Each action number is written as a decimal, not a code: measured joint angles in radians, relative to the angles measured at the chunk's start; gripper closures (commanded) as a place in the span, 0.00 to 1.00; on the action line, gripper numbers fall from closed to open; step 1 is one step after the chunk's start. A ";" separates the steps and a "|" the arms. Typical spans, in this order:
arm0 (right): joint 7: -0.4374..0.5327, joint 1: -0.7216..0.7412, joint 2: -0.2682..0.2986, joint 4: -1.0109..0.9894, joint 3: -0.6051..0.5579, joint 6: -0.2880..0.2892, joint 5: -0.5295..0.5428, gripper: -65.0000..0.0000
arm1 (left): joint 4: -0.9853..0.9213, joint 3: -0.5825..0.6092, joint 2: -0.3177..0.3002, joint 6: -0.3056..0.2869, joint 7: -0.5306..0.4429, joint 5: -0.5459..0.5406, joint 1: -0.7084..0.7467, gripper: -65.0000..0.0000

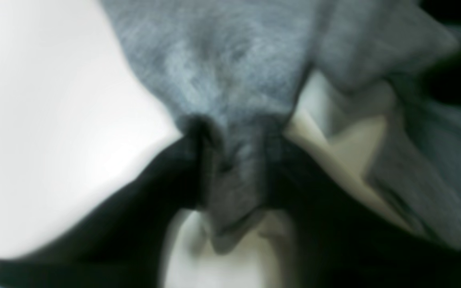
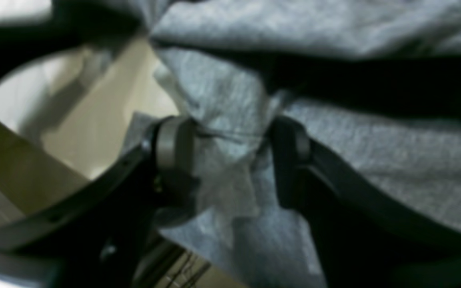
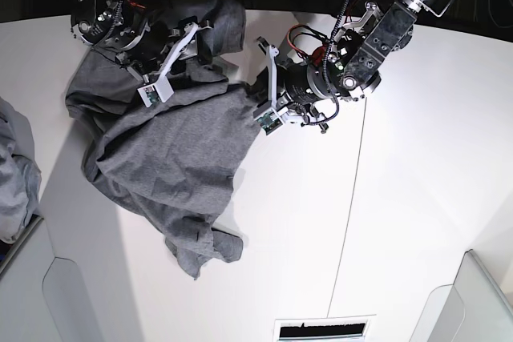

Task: Layout the t-shirt on the table in an organized manner, then fold the t-shirt properly
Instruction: 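Pull the hem with the left gripper to stretch the shirt, then release the hem with the left gripper and smooth the shirt with the right, then reach the left gripper to the shirt's middle and grasp the fabric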

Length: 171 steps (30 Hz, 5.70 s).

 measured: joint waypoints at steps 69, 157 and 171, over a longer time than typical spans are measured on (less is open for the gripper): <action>0.100 0.573 0.163 -0.356 -0.719 -0.139 -0.377 0.66 | 0.151 -0.456 -0.293 -0.095 0.251 -0.415 0.053 0.60; -0.031 0.130 -0.009 -0.066 0.418 -0.046 0.197 0.40 | -0.311 -0.033 0.365 0.130 0.017 0.078 -0.280 0.52; -0.014 0.113 -0.008 -0.100 0.417 -0.039 0.135 0.40 | -0.308 0.186 0.433 0.157 -0.075 0.097 -0.280 0.52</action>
